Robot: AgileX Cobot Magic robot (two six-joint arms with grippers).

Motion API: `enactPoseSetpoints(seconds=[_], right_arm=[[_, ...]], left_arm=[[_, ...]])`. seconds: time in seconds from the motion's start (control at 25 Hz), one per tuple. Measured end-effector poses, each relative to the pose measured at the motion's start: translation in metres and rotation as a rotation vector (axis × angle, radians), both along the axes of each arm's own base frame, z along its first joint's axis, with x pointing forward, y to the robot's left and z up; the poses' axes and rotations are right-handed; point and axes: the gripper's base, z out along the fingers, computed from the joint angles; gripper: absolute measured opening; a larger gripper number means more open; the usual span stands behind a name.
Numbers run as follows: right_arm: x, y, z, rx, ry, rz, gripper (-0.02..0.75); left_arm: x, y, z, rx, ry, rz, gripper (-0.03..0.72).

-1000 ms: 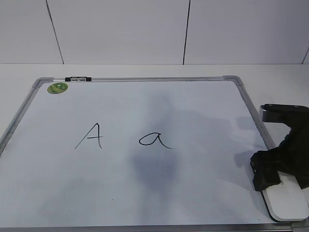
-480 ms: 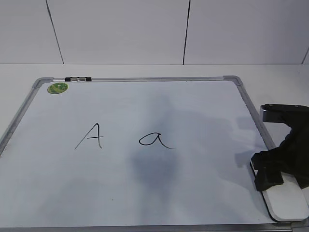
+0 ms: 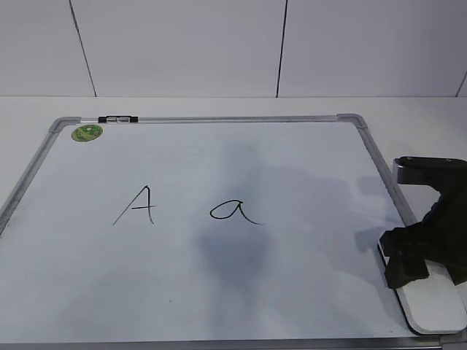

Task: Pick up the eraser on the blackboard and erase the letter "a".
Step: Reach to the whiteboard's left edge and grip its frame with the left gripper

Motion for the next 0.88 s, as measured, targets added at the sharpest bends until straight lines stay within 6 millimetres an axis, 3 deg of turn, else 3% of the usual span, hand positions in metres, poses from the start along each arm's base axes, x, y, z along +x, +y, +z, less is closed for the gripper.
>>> enactPoseSetpoints(seconds=[0.56, 0.88], right_arm=[[-0.026, -0.005, 0.057, 0.040, -0.136, 0.014, 0.540], [-0.046, -0.008, 0.078, 0.045, -0.136, 0.037, 0.540]], left_arm=[[0.000, 0.000, 0.000, 0.000, 0.000, 0.000, 0.236], [0.000, 0.000, 0.000, 0.000, 0.000, 0.000, 0.236]])
